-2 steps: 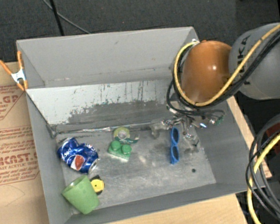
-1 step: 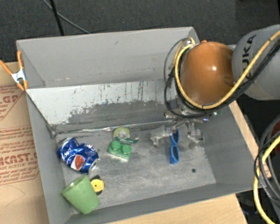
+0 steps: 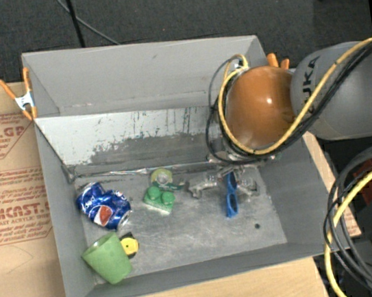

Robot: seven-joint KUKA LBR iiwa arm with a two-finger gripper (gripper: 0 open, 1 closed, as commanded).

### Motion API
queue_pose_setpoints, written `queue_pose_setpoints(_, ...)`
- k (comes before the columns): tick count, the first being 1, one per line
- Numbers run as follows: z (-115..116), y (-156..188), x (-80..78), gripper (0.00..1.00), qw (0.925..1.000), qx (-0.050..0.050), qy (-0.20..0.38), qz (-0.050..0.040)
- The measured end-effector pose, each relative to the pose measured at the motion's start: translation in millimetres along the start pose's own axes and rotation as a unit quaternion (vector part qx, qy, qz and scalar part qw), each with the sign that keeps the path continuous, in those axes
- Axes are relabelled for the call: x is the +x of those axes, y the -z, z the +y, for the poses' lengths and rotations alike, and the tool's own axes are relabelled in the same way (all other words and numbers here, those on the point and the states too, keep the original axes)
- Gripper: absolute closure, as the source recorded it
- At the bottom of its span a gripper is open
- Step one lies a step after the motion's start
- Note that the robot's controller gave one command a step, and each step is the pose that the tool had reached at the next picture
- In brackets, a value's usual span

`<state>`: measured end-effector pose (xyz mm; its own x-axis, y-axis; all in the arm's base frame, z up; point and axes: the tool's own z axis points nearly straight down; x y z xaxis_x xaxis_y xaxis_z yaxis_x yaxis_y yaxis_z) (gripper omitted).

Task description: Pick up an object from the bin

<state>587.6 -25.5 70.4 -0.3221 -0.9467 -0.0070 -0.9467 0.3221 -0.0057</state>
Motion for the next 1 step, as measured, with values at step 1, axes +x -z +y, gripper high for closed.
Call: queue_pose_setpoints(1,-1.0,1.3,-1.9,0.0,1.0,0.002,-0.001,-0.0026)
